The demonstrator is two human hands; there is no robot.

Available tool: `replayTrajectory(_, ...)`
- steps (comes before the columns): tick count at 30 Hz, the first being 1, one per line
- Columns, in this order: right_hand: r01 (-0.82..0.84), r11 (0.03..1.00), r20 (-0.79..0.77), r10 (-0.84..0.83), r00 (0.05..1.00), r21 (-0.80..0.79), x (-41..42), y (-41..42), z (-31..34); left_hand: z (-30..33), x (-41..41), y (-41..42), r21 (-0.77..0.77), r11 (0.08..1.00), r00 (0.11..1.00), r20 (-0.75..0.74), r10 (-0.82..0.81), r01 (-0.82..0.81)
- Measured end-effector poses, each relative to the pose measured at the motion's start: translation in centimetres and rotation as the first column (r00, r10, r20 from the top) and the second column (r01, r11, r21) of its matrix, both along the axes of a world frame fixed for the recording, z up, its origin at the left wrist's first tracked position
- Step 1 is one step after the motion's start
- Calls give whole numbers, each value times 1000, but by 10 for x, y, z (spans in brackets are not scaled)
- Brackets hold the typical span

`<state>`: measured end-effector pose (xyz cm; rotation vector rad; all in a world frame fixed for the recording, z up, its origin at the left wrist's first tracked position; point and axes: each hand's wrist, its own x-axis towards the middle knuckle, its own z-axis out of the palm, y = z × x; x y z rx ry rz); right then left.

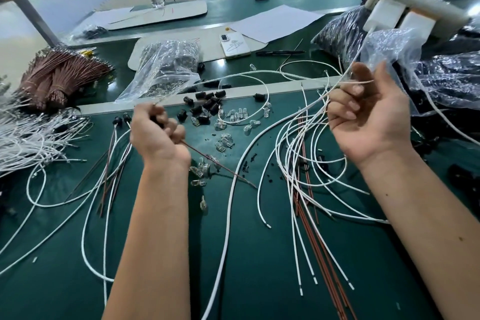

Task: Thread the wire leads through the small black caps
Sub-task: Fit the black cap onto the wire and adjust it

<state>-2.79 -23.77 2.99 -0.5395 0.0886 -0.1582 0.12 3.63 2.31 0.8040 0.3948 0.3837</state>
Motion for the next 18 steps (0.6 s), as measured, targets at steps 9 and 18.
replayTrajectory(9, 140, 857, 138, -82, 987, -496, -4, 11, -4, 0, 0, 0, -112, 982, 989, 28, -148, 151)
replayTrajectory(18, 114, 573, 238, 147, 960, -811, -5, 29, -12, 1, -13, -58, 279, 647, 693, -112, -712, 710)
